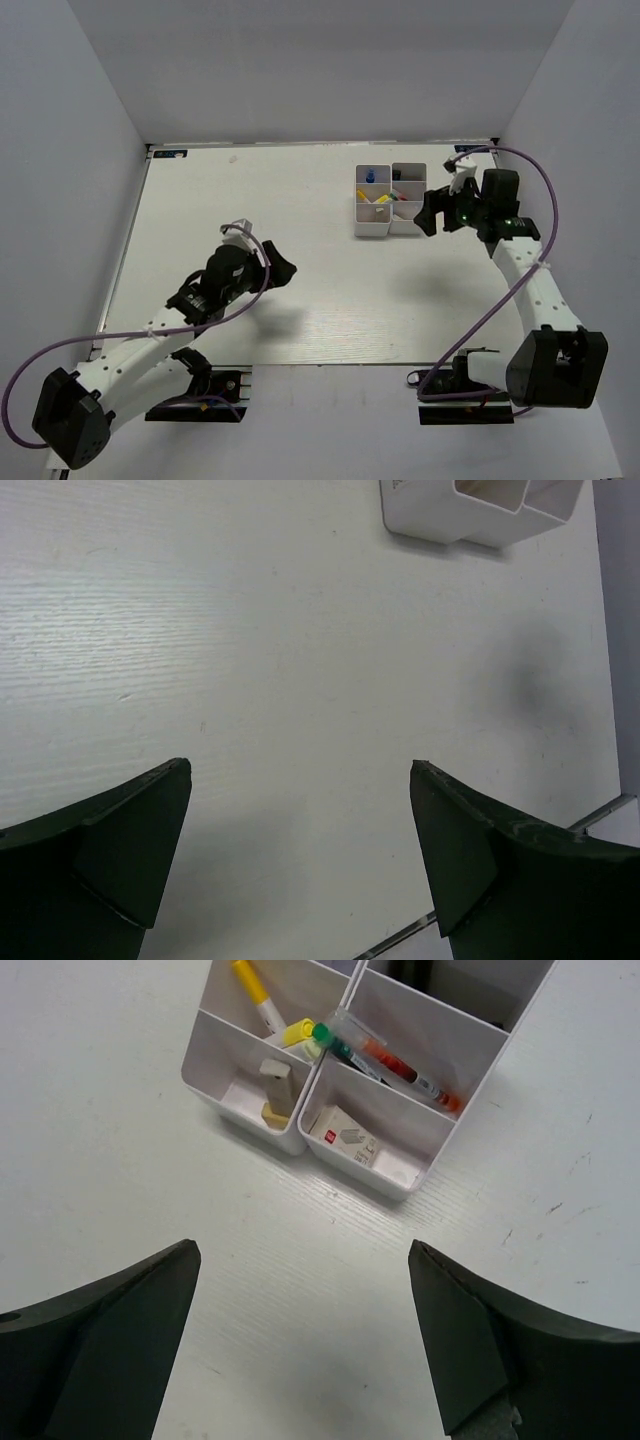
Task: Sort the stationery into containers
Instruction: Reset both arms
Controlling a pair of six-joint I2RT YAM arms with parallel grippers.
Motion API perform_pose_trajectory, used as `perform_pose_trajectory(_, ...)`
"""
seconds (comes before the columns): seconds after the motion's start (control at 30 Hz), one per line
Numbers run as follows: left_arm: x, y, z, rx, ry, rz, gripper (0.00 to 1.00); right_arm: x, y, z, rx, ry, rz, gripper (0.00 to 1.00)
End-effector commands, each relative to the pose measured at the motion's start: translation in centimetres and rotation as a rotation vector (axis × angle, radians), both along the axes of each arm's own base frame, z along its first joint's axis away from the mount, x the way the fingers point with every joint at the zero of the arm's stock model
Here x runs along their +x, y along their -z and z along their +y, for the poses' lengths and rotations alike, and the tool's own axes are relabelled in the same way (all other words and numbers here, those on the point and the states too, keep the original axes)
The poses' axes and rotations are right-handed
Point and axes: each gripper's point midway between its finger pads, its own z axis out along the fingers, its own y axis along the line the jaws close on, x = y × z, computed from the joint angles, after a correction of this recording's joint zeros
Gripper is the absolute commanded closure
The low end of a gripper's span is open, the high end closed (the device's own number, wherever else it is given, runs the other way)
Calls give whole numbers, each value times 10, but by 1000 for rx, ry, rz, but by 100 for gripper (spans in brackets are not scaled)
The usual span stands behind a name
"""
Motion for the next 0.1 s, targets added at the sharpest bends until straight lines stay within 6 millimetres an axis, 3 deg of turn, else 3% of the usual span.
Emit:
perform_pose_trajectory(0.0,10,-28,-19,-25,97,-89,0,-6,2,-4,14,52,11,10)
perform_pose_trajectory(0.07,11,-28,-24,-20,123,-95,0,-6,4,-16,11,94,14,10)
